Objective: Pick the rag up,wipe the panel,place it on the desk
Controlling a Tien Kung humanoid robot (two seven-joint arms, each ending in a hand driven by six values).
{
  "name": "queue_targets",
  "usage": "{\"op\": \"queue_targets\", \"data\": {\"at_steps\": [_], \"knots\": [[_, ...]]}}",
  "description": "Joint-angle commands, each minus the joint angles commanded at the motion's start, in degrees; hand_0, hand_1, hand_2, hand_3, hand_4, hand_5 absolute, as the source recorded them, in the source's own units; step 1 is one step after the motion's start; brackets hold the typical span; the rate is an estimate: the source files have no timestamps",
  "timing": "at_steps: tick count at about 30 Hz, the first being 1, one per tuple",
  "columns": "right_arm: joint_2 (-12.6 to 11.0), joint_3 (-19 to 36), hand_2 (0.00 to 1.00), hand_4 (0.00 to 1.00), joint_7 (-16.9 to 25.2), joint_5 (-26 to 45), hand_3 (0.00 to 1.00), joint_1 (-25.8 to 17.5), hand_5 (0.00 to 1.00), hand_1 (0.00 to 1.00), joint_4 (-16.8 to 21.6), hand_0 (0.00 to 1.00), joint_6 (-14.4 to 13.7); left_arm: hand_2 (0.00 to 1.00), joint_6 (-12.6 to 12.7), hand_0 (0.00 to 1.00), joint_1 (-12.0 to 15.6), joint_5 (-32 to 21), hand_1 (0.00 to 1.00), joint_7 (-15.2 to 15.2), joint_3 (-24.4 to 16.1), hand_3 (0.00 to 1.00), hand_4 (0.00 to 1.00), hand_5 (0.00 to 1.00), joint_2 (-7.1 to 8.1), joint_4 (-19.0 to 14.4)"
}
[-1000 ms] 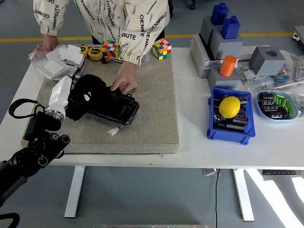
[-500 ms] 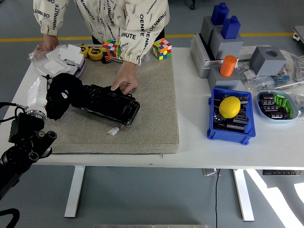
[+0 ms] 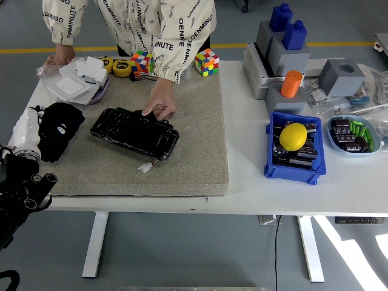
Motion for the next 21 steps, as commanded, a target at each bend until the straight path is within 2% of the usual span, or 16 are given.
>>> {"op": "queue_targets", "data": {"at_steps": [3,4,9,10,15,16,21], "knots": [[-0.02,-0.21,0.487,0.880,0.00,0.20,0.520,-0.07,0.340,0.552,0.11,0.535,0.00,0.514,-0.26,0.282,0.39,0.42,0.489,0.80,0.28,0.569,0.690,0.002,0.07,-0.59],[-0.02,-0.27,0.487,0.880,0.00,0.25,0.521,-0.08,0.339,0.552,0.15,0.535,0.00,0.585,-0.19,0.464,0.45,0.74,0.612,0.88,0.24,0.648,0.919,0.097,0.03,-0.77],[0.11,-0.20,0.487,0.880,-0.02,0.37,0.521,-0.02,0.339,0.552,0.25,0.535,0.03,0.585,-0.08,0.464,0.64,2.24,0.612,1.93,-0.18,0.648,0.919,0.097,-0.02,-1.42],[0.13,-0.14,0.487,0.878,-0.02,0.36,0.520,-0.03,0.338,0.552,0.26,0.533,0.03,0.741,-0.02,0.561,0.74,2.22,0.719,2.01,-0.26,0.770,0.976,0.146,0.02,-1.76],[0.17,0.27,0.487,0.878,-0.04,0.13,0.520,-0.15,0.338,0.552,0.23,0.533,0.02,0.741,-0.34,0.561,1.23,2.32,0.719,3.40,-0.36,0.770,0.976,0.146,0.32,-4.07],[0.16,0.29,0.487,0.880,-0.04,0.09,0.520,-0.15,0.340,0.552,0.21,0.533,0.02,0.832,-0.42,0.589,1.30,2.21,0.772,3.58,-0.32,0.824,0.998,0.187,0.38,-4.44],[0.20,0.11,0.487,0.880,-0.03,0.29,0.520,-0.05,0.340,0.552,0.30,0.533,0.05,0.832,-0.67,0.589,2.66,0.66,0.772,3.67,-1.70,0.824,0.998,0.187,0.77,-8.09]]}}
